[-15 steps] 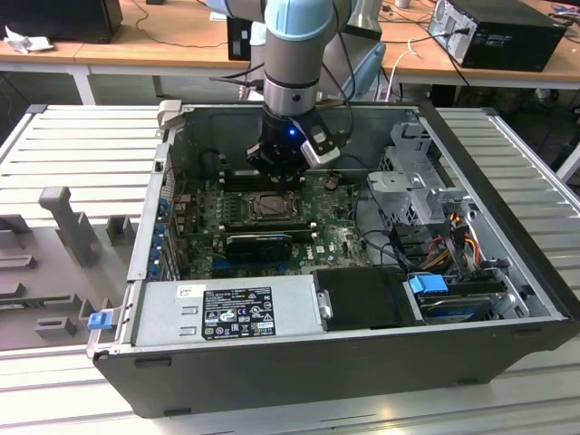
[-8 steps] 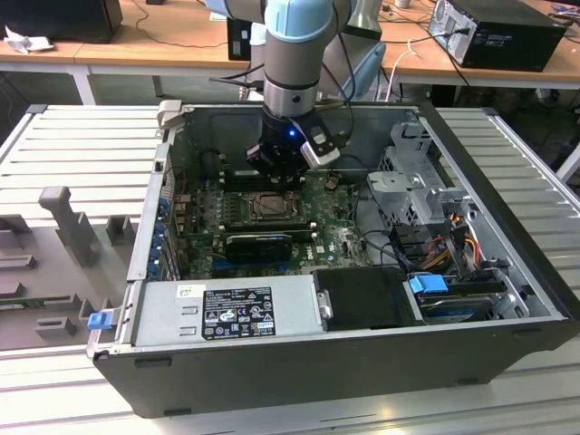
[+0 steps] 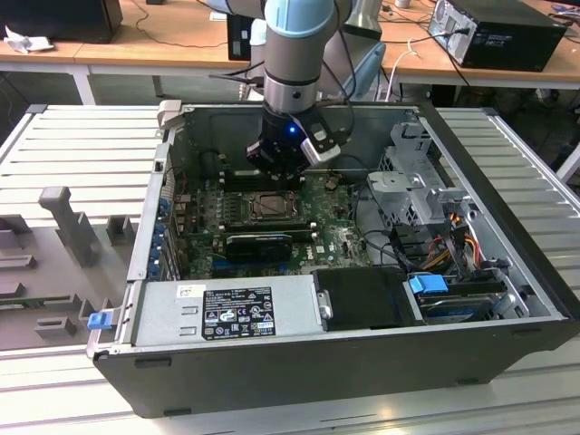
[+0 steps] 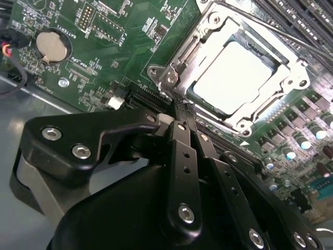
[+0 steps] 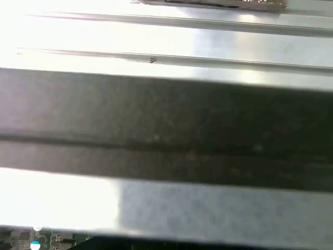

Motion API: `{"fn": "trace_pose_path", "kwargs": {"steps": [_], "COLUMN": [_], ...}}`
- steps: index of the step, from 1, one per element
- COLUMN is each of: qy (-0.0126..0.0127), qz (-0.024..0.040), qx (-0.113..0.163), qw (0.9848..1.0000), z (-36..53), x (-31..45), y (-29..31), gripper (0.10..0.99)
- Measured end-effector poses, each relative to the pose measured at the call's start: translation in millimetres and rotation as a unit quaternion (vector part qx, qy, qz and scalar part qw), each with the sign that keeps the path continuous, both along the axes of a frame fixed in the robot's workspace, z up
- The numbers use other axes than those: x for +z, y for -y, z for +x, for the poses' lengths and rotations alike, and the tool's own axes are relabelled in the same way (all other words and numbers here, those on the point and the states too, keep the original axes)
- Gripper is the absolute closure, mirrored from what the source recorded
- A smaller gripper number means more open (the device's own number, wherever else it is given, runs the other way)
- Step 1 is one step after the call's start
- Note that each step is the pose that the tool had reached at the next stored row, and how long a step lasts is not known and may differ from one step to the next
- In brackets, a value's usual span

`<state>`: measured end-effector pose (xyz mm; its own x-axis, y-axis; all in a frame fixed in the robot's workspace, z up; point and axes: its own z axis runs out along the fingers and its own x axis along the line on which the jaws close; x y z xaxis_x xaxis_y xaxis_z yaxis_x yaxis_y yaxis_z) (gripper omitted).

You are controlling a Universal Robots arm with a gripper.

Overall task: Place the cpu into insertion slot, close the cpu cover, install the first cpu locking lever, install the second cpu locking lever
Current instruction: 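Install the first cpu locking lever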

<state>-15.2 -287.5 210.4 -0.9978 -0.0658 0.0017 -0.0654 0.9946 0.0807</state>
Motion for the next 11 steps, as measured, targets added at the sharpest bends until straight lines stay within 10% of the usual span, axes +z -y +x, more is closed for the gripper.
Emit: {"fn": "trace_pose_path", "kwargs": {"steps": [11], "qy": [-0.0003], "qz": [0.0], "qx": [0.0], "qw": [1.0], "z": [0.0], "x": [5.9], "y": [6.3], "gripper": [0.98]}}
